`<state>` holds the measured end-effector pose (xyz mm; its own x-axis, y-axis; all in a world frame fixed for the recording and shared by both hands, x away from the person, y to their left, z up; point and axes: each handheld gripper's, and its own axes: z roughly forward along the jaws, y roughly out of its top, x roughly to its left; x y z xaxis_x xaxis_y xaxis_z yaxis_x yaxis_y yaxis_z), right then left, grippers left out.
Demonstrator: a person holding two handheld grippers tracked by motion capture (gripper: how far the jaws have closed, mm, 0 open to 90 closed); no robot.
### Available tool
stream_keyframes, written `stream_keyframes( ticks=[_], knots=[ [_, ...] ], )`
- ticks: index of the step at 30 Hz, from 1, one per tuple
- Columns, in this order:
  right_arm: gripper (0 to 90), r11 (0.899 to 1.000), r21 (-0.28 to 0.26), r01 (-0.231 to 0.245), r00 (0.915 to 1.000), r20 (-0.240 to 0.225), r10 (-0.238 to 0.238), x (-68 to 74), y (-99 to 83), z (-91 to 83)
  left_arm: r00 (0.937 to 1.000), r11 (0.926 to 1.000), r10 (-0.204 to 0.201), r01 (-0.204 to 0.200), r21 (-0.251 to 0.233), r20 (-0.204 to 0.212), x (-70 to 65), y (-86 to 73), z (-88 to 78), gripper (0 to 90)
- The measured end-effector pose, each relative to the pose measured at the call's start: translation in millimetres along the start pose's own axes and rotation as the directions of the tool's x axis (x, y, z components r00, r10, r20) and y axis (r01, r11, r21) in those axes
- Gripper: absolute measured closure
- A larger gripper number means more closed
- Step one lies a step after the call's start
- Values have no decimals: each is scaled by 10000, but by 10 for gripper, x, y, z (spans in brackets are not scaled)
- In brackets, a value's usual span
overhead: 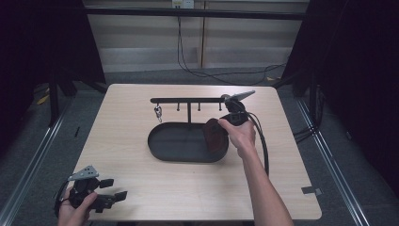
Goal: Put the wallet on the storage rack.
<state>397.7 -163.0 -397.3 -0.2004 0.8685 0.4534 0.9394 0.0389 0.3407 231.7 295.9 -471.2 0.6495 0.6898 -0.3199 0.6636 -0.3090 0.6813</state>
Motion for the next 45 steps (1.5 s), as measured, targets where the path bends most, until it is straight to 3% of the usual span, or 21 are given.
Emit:
stream_keyframes(
  ticks=[10,18,26,34,42,45],
  knots=[
    [653,9991,-252,-333,9990,-316,325,-150,-63,181,10000,10000,-29,29,11,4,-2,0,3,178],
    [652,9978,-512,-426,9980,-496,401,-174,-52,309,10000,10000,21,-21,33,2,-1,0,1,178],
    [638,9943,-329,-1013,9913,-882,981,-300,-94,402,10000,9999,57,-56,107,-53,-4,2,10,178],
    [534,9965,-161,-819,9958,393,824,-363,-77,418,10000,10000,30,-30,74,-8,-3,1,5,178],
    [491,9966,-246,-784,9933,832,801,-348,-68,486,10000,9999,59,-59,87,4,-4,1,3,178],
    [473,9985,-139,-529,9952,819,539,-326,-69,534,10000,9999,45,-46,133,32,-6,1,5,178]
  ],
)
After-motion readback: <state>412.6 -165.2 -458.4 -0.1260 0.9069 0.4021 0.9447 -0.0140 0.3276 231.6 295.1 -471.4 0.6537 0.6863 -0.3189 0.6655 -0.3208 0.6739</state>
